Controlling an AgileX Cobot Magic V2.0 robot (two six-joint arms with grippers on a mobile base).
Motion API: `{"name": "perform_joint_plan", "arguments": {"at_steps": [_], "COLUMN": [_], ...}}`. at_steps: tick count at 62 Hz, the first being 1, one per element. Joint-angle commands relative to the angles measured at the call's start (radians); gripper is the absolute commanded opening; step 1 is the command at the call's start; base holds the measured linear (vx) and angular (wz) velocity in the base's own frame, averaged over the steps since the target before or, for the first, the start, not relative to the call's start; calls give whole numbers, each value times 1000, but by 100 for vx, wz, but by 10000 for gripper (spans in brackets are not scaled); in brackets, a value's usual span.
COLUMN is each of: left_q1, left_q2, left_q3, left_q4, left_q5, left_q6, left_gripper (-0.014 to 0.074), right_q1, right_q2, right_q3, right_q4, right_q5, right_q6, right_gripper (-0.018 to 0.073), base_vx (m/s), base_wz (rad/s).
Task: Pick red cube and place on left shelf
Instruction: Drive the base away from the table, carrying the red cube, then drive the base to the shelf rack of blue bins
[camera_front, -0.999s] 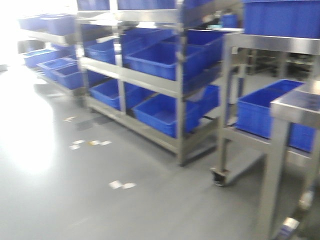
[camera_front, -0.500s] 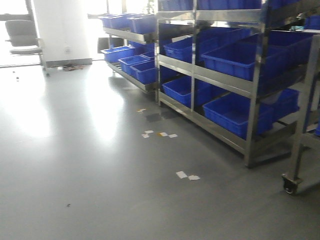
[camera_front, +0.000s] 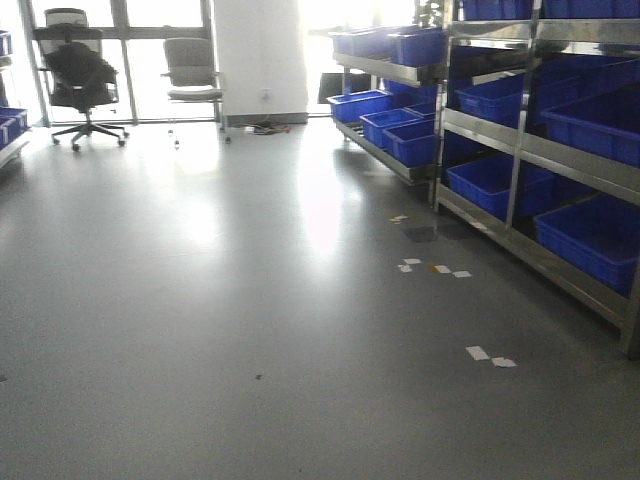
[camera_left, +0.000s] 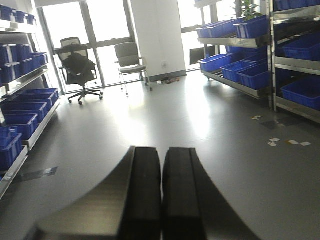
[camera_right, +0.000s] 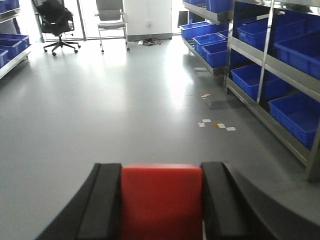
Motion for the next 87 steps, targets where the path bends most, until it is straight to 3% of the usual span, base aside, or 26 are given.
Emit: {"name": "perform_joint_plan", "arguments": {"at_steps": [1, 45, 87], "left_q1": [-5, -5, -5], "left_q2": [0, 4, 4], "left_q3": [22, 22, 22], "left_q4": [-5, -5, -5], "left_q5": [-90, -90, -90], "left_q6": [1, 1, 1], "left_gripper": [106, 106, 106], "right_q1": [-5, -5, -5], "right_q2": [5, 11, 11], "right_q3": [-29, -29, -29], "right_q4": [-14, -14, -14], "right_q5": [-91, -85, -85], "right_q6": [-6, -6, -6], "right_gripper": [57, 57, 57], "base_vx": [-5, 5, 38], "base_wz": [30, 26, 6]}}
